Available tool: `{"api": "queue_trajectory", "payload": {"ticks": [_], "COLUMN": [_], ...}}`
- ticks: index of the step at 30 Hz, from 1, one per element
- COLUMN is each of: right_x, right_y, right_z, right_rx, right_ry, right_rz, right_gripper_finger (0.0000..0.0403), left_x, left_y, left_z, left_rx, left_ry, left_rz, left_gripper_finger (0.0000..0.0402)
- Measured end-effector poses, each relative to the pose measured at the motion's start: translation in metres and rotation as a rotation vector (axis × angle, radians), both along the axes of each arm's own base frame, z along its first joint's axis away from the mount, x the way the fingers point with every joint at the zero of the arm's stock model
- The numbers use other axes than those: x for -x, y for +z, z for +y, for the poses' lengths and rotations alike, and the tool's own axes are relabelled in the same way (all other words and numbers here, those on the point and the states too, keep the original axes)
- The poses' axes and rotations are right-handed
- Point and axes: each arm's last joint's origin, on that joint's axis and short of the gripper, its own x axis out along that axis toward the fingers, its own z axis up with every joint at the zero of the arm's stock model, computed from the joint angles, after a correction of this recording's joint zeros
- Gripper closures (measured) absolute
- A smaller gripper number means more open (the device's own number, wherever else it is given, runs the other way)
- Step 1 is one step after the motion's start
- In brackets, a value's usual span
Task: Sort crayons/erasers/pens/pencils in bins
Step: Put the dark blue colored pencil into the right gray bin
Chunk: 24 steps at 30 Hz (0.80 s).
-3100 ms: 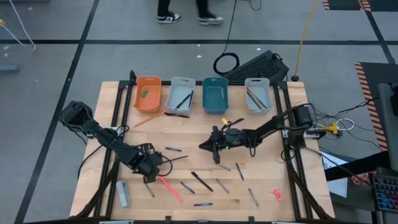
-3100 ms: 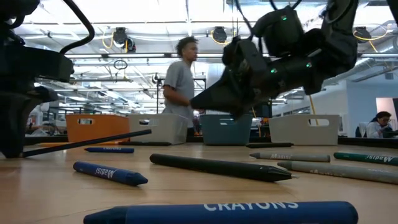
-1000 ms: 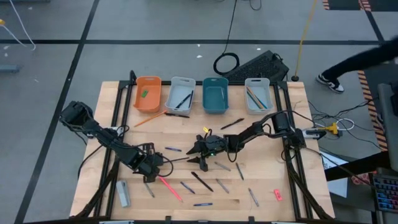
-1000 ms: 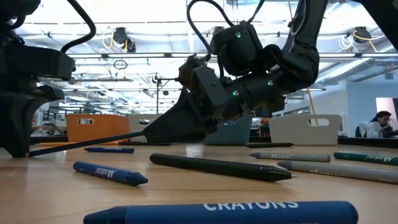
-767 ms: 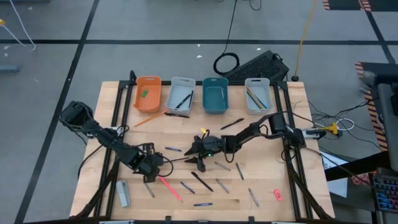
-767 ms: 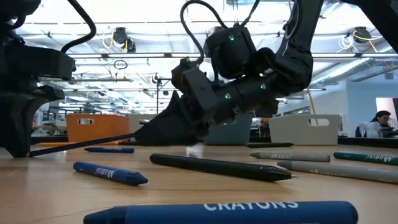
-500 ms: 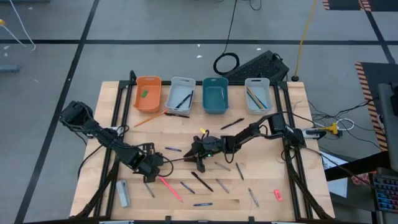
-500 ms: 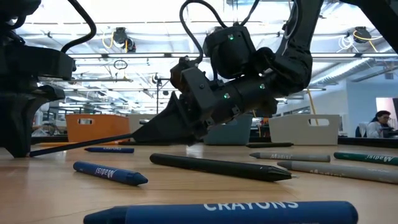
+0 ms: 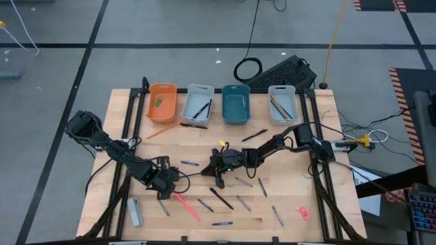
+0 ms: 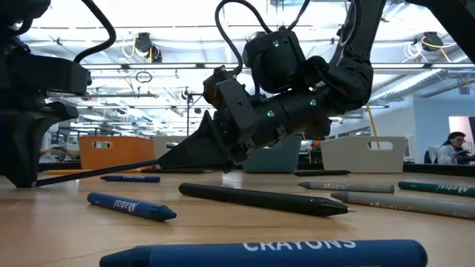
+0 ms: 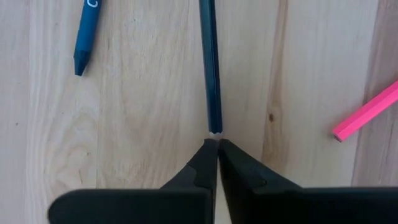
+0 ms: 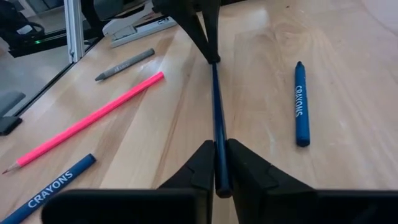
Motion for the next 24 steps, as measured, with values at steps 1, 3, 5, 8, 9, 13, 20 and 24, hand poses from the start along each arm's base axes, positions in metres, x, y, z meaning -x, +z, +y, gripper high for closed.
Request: {"api": "queue_trajectory", "payload": {"ticks": [1,3,5,8,9,13,20,24], "right_x": [0.0,0.0,-0.001,-0.002,-0.002,-0.002,0.001,0.018], "right_y": [0.0,0.0,0.002,0.005,0.006,0.006,0.018,0.04], "right_z": [0.0,0.0,0.0,0.0,0.0,-0.003,-0.013,-0.029], "right_rx": [0.0,0.0,0.0,-0.004,-0.004,-0.002,0.033,0.137], "right_ry": [0.0,-0.002,-0.003,-0.003,-0.003,-0.008,-0.035,-0.131], "right_rz": [0.0,-0.003,-0.018,-0.053,-0.06,-0.066,-0.079,-0.042], "right_gripper_finger": [0.0373,0.0373,0.0374,0.0374,0.0374,0.0374,0.0374,0.0374], "left_x": [0.0,-0.001,-0.001,0.002,0.003,0.016,0.042,0.049], "left_y": [0.001,0.006,0.013,0.031,0.038,0.064,0.096,0.098], "left_z": [0.0,-0.002,-0.002,-0.002,-0.001,0.009,0.022,0.028], "left_rx": [0.0,-0.003,-0.01,-0.023,-0.027,-0.065,-0.066,-0.038], "left_ry": [-0.002,-0.005,-0.009,-0.003,0.011,0.099,0.201,0.215], "left_rz": [0.006,0.02,0.057,0.099,0.106,0.089,-0.195,-0.402], "left_gripper_finger": [0.0371,0.0348,0.0324,0.0291,0.0281,0.0257,0.0256,0.0272]}}
